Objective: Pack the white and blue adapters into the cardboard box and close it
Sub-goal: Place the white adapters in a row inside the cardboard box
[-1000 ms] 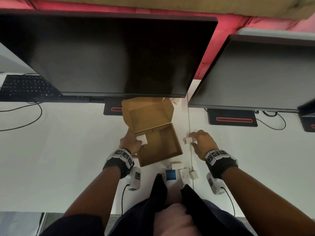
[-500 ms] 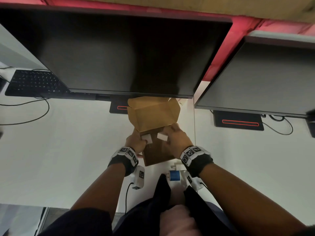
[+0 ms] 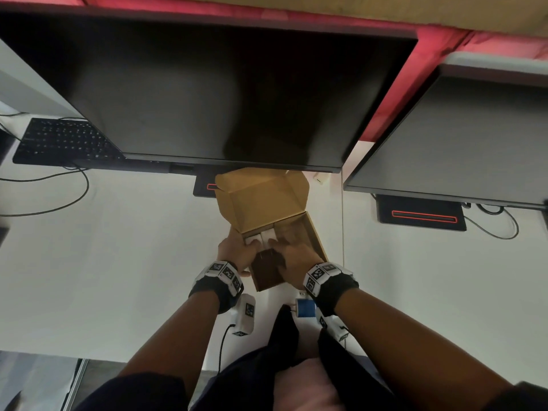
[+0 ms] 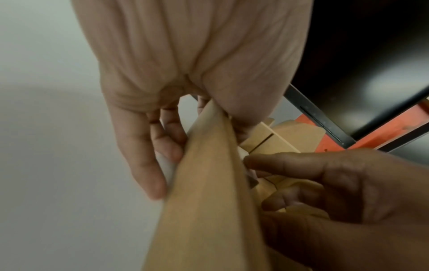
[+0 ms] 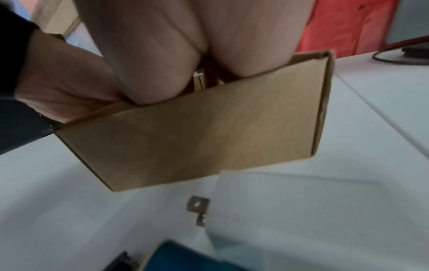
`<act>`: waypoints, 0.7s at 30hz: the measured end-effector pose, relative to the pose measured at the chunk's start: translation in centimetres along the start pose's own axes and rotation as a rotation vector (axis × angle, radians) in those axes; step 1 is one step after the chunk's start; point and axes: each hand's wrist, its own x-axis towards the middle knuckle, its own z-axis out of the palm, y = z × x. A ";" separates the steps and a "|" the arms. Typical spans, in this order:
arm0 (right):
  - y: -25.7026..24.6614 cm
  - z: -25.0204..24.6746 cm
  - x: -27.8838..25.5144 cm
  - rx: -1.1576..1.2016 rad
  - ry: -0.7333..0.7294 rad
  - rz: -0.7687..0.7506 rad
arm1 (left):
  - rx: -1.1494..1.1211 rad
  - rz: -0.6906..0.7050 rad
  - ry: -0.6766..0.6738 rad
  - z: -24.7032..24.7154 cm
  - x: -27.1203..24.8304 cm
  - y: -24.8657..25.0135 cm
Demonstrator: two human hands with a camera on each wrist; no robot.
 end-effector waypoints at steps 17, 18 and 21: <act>7.4 -7.6 2.2 0.004 0.190 0.294 | 0.132 0.002 0.244 0.0 1.8 -1.5; 7.7 -7.9 2.8 -0.037 0.148 0.340 | 0.132 -0.001 0.241 0.0 1.9 -1.5; 8.0 -8.5 4.8 -0.107 0.126 0.353 | 0.119 -0.003 0.244 -0.1 2.3 -1.5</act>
